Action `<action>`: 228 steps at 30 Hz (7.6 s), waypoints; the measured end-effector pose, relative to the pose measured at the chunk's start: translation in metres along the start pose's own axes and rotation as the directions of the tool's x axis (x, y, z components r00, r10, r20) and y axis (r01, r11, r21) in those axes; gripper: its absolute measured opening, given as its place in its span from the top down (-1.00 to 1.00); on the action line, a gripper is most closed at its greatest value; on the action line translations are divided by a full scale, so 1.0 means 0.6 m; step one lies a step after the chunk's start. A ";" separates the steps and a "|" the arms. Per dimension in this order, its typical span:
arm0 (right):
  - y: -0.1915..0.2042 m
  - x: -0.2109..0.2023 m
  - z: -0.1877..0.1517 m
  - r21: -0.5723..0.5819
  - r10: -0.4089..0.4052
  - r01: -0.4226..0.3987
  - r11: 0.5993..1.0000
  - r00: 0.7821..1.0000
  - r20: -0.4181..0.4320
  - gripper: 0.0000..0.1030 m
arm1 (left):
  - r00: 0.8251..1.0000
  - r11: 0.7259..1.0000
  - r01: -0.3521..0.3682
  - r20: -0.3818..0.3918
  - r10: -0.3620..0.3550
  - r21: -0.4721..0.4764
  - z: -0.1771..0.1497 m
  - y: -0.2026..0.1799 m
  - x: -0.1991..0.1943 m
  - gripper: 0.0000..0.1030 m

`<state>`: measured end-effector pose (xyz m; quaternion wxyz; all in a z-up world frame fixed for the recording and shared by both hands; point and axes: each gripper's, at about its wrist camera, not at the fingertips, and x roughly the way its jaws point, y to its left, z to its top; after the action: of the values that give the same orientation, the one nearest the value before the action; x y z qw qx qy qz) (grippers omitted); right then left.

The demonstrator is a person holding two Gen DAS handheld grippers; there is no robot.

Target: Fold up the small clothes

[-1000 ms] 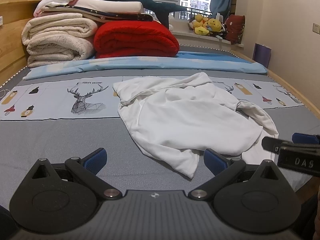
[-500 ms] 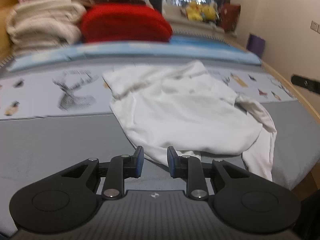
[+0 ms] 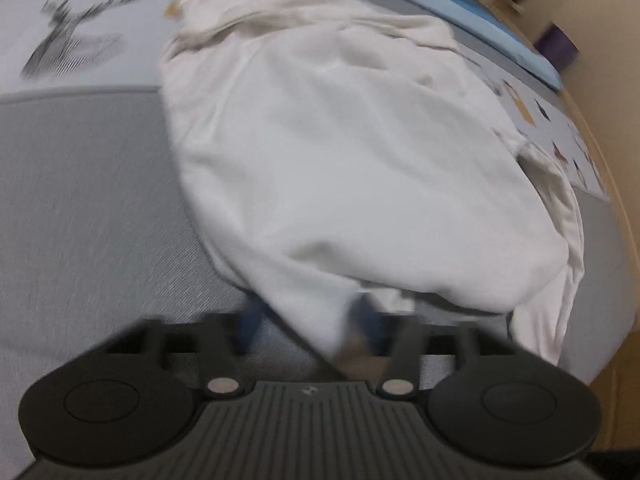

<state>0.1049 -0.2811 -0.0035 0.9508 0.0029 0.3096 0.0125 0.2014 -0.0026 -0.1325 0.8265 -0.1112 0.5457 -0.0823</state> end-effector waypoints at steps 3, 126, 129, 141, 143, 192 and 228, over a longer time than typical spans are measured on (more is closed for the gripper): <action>-0.008 0.006 0.002 0.018 -0.019 0.019 1.000 1.000 -0.014 0.48 | 0.999 0.997 -0.029 0.028 0.028 0.073 0.000 0.000 -0.025 0.85; -0.078 0.265 0.077 0.305 0.199 -0.206 0.930 0.978 0.055 0.93 | 0.997 0.977 -0.067 0.060 0.056 0.201 0.074 0.232 -0.153 0.59; -0.091 0.308 0.041 0.330 0.115 -0.058 0.942 0.981 -0.157 0.93 | 0.997 0.975 -0.063 0.062 0.051 0.212 0.073 0.225 -0.151 0.59; -0.256 0.324 -0.016 0.618 0.094 0.031 0.786 0.981 -0.169 0.56 | 0.998 0.968 -0.062 0.048 0.051 0.242 0.070 0.197 -0.138 0.59; -0.277 0.356 -0.023 0.664 0.131 0.007 0.748 0.979 -0.158 0.56 | 0.997 0.967 -0.069 0.042 0.060 0.247 0.069 0.194 -0.135 0.59; -0.587 0.371 -0.050 0.662 -0.517 0.546 0.513 0.812 -0.270 0.55 | 0.993 0.964 -0.115 0.048 0.107 0.239 0.110 0.165 -0.117 0.59; -0.068 0.129 -0.164 0.178 0.163 -0.066 0.982 0.775 -0.611 0.95 | 0.957 0.930 -0.118 -0.212 0.201 0.349 -0.074 0.250 -0.141 0.34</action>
<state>0.1105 -0.3199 -0.1292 0.7897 0.0874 0.6054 0.0478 0.1295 0.1594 -0.1159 0.7640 0.0859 0.6285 -0.1183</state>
